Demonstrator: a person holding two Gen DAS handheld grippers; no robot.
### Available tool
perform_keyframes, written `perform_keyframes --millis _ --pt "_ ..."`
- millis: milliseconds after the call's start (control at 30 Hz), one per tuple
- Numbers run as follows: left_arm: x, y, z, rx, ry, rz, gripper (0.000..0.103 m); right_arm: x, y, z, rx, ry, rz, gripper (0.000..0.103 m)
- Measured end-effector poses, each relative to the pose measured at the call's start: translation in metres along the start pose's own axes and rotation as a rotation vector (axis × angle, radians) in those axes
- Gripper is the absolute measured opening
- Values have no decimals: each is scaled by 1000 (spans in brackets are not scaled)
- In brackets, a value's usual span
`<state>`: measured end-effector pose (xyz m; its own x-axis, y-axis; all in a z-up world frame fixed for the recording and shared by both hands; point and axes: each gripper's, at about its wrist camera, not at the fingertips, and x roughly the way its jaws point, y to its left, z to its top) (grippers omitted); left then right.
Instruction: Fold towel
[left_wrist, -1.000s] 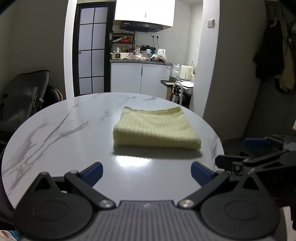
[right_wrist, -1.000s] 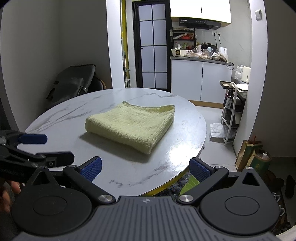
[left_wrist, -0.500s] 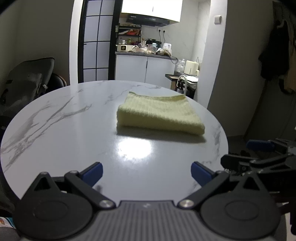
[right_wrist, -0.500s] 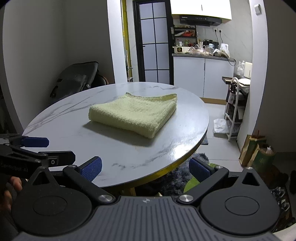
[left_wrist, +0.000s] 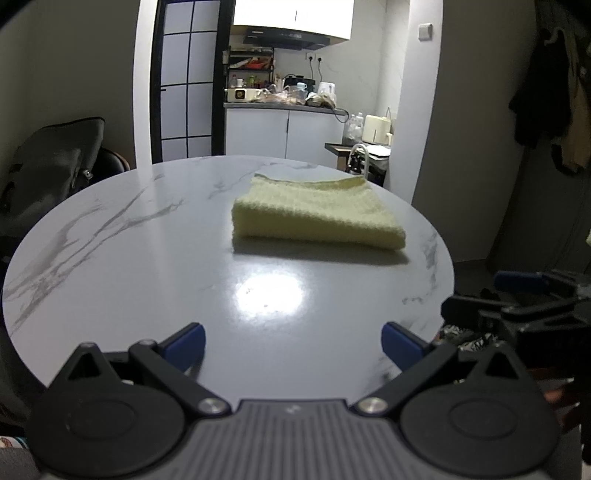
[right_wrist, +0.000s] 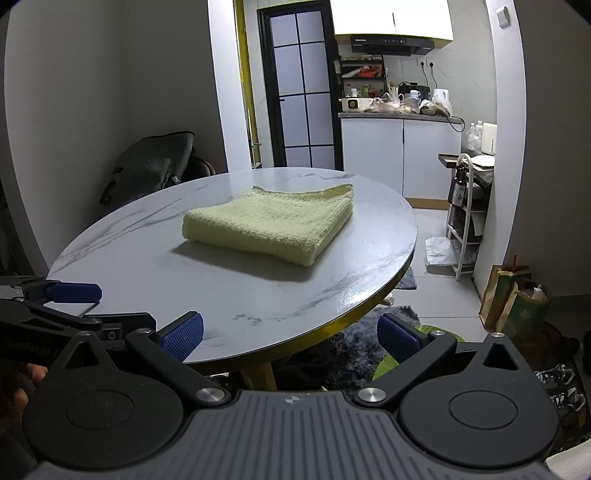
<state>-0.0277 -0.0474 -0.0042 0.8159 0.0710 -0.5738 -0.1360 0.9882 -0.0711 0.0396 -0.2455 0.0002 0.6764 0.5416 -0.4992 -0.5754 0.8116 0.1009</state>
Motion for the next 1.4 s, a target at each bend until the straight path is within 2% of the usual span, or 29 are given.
perform_keyframes --millis 500,1067,1400 --pt "-6 3 4 -18 -10 20 103 7 12 0 -14 7 1 103" --pt "-9 14 2 -17 -9 30 103 9 9 2 33 22 68 103" --pt "-11 14 3 -16 -16 20 103 5 6 1 25 5 52 103"
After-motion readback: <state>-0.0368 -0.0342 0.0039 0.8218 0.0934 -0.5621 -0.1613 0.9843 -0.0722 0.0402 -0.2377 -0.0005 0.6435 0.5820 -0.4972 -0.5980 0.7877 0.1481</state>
